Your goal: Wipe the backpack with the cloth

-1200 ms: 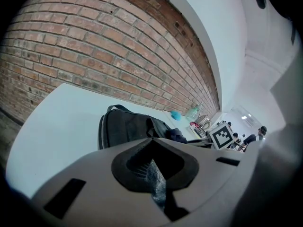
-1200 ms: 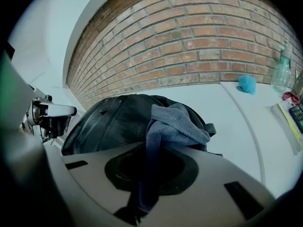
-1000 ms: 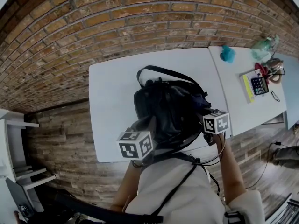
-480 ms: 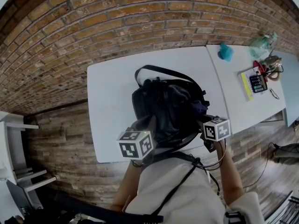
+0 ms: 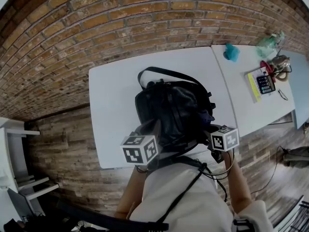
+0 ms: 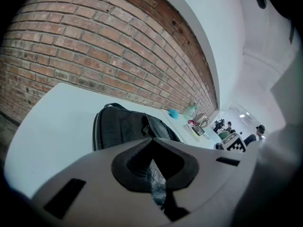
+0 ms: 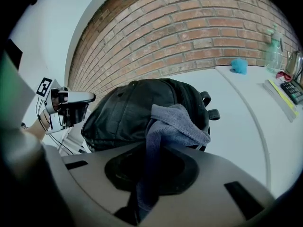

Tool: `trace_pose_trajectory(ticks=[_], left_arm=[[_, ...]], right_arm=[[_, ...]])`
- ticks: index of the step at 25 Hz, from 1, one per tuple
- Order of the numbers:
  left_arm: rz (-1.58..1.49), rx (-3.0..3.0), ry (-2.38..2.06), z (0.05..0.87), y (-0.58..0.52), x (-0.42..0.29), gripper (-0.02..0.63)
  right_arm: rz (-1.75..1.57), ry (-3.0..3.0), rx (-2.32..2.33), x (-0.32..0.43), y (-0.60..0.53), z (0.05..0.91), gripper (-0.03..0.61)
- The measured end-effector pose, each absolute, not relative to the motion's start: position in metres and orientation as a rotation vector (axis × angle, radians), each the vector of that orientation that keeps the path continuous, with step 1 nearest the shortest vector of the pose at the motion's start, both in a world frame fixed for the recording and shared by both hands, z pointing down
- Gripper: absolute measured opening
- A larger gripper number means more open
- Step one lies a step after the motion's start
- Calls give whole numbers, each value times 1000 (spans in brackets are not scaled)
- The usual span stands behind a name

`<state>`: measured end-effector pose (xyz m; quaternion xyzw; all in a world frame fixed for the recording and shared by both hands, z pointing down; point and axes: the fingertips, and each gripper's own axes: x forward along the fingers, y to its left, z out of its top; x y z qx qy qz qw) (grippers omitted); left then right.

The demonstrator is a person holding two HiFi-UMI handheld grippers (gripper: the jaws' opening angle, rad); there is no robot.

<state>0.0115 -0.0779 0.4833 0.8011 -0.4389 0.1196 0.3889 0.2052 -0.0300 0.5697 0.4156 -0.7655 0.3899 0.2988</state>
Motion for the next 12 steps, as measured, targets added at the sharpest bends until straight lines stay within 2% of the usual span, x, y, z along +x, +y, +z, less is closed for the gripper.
trace_pose_trajectory(ticks=[12], left_arm=[[312, 2042, -1108, 484, -76, 14, 3]], right_arm=[[1032, -2024, 1011, 200, -8, 569, 46]])
